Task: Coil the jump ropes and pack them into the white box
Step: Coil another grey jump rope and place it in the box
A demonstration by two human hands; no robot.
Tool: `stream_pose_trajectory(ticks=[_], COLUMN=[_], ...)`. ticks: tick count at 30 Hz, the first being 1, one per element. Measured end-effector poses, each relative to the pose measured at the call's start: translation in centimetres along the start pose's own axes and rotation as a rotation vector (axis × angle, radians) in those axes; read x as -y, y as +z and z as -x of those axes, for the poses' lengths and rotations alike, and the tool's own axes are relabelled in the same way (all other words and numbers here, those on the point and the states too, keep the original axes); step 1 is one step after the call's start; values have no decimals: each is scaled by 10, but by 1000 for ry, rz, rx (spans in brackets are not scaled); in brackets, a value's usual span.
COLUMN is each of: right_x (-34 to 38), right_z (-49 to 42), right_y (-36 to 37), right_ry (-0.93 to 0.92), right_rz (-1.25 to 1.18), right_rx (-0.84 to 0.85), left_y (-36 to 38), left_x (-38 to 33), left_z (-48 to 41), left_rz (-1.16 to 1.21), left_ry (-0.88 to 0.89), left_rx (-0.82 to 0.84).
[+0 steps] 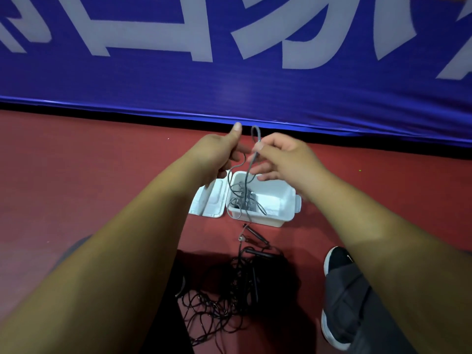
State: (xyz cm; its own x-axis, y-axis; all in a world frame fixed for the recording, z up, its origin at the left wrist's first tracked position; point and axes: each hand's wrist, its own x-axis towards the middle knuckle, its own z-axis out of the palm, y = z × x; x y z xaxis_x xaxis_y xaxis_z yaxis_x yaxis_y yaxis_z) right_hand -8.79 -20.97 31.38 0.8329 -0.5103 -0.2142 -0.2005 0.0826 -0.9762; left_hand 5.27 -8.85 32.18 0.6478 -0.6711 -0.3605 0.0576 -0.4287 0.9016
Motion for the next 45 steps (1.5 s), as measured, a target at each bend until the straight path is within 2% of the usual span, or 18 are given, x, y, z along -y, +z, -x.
stream_pose_trajectory(ticks=[2,7,11,14,16,18,21,24,29,31,34,36,42,45], right_x=[7,12,14,12,10,8,2,-9,-23,-24,-18,-12,0,0], right_z=[-2,-8,-11,-13,-16,-15,-5,3,7,6,4,2,-9,-13], right_y=[-6,-18,-27,-32,-35,-34,-27,-20,-16,-15,-13,-12,-18,-25], right_ry=[8,2,-15,2,57,181,364,277,241,243,235,232,263,266], right_rz=[-138,-459,-630,-635,-507,-269,177,492,596,557,374,198,-297,-473], right_rx=[-99,-232,-270,-308,-341,-328,-156,41,223,219,139,51,-86,-167], left_y=[4,12,13,13,15,16,16,15,10,6,2,2,3,7], left_x=[1,13,18,19,17,12,6,1,-2,-3,-2,1,11,14], left_z=[5,4,3,1,-1,-3,-5,-6,-10,-10,-3,0,7,6], left_rz=[-169,-235,-281,-289,-205,-38,152,288,469,451,116,-56,-293,-284], left_ry=[-3,55,81,100,119,130,124,79,37,31,45,27,22,-11], left_rx=[69,342,429,419,392,356,317,268,163,93,-42,-47,298,407])
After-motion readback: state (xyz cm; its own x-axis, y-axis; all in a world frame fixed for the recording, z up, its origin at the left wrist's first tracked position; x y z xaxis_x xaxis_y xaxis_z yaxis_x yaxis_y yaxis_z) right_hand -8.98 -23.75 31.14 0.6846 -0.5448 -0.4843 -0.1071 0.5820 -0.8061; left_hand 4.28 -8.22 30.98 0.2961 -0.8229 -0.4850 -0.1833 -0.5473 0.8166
